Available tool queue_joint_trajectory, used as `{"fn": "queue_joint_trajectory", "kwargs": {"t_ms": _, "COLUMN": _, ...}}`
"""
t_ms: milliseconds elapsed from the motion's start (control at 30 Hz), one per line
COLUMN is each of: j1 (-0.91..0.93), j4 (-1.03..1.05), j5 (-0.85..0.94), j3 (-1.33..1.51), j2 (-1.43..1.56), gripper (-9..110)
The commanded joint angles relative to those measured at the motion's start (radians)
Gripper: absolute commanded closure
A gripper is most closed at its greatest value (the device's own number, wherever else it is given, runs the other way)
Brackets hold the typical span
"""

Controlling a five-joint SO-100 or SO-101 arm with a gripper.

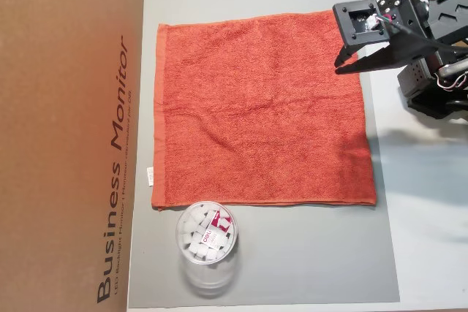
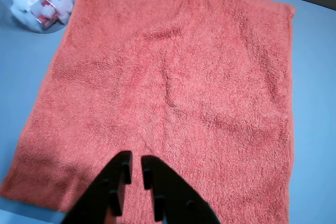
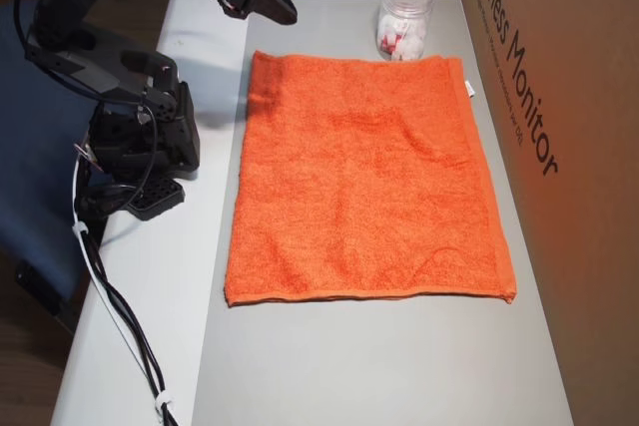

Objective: Fold the blanket.

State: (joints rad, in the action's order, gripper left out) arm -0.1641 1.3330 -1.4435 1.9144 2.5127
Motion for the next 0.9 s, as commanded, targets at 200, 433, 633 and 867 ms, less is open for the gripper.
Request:
{"fn": "queue_joint_trajectory", "kwargs": {"t_ms": 200, "j1": -0.015, "j4": 0.000, "j5": -0.008, "j3": -0.064, "j2": -0.043, "gripper": 102}}
{"fn": "queue_joint_trajectory", "kwargs": {"t_ms": 433, "j1": -0.054, "j4": 0.002, "j5": -0.008, "j3": -0.095, "j2": -0.087, "gripper": 102}}
{"fn": "queue_joint_trajectory", "kwargs": {"t_ms": 633, "j1": -0.141, "j4": 0.002, "j5": -0.008, "j3": -0.094, "j2": -0.097, "gripper": 102}}
{"fn": "queue_joint_trajectory", "kwargs": {"t_ms": 867, "j1": -0.244, "j4": 0.002, "j5": -0.008, "j3": -0.080, "j2": -0.097, "gripper": 102}}
